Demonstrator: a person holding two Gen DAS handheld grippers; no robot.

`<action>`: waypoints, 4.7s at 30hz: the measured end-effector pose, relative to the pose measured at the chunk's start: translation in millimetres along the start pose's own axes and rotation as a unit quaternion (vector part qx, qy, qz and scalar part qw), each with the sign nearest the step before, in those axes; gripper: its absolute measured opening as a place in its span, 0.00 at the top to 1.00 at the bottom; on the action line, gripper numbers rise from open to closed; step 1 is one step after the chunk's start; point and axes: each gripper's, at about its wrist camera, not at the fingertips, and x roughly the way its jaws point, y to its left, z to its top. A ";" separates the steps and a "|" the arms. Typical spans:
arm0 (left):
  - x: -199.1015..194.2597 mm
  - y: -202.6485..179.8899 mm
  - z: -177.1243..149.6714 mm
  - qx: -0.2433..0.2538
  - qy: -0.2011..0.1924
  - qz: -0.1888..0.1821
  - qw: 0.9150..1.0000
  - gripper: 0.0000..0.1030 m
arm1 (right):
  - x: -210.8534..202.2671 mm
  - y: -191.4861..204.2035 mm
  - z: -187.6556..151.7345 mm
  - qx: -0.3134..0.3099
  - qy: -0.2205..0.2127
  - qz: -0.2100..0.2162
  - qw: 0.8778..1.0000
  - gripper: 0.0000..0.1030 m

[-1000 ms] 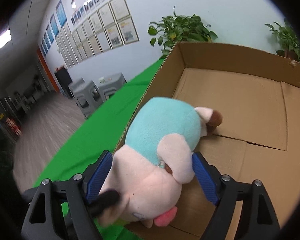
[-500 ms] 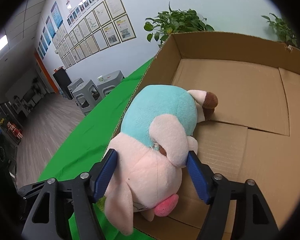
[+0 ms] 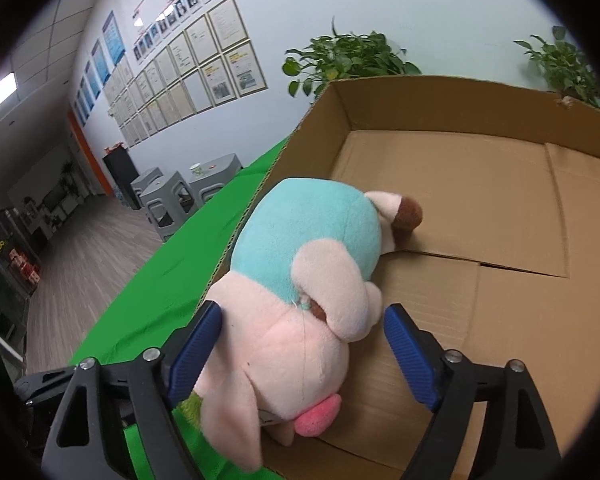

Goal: Organize objects
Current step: 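Open the left gripper to release the plush pig inside the tray, then push the plush pig deeper into the tray corner with the left gripper, then grasp the long brown cardboard box with the left gripper, then lift the long brown box with the left gripper and lower it into the tray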

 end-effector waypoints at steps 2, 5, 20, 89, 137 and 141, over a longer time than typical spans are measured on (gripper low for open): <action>-19.2 -4.6 1.0 0.007 -0.034 0.016 0.999 0.32 | -19.9 -5.2 -0.2 -0.001 -0.013 -0.016 1.000 0.00; -54.5 -14.2 -1.4 0.014 -0.120 0.036 0.992 0.00 | -51.7 -14.6 -7.3 -0.001 -0.033 -0.028 0.999 0.01; 16.8 -79.6 22.6 0.115 -0.069 0.027 0.991 0.02 | -114.3 -36.8 -69.6 0.016 -0.042 -0.064 0.997 0.01; -143.9 -125.4 -75.5 0.054 -0.066 -0.072 0.994 0.00 | -182.3 -23.3 -141.8 0.031 -0.068 -0.143 0.987 0.00; -27.3 -102.7 -169.7 -0.045 0.229 -0.268 0.935 0.14 | -114.7 35.4 -214.4 0.008 0.101 -0.021 0.995 0.01; -38.2 -102.7 -169.5 -0.040 0.214 -0.265 0.939 0.14 | -120.8 40.5 -215.6 -0.004 0.087 -0.033 0.996 0.04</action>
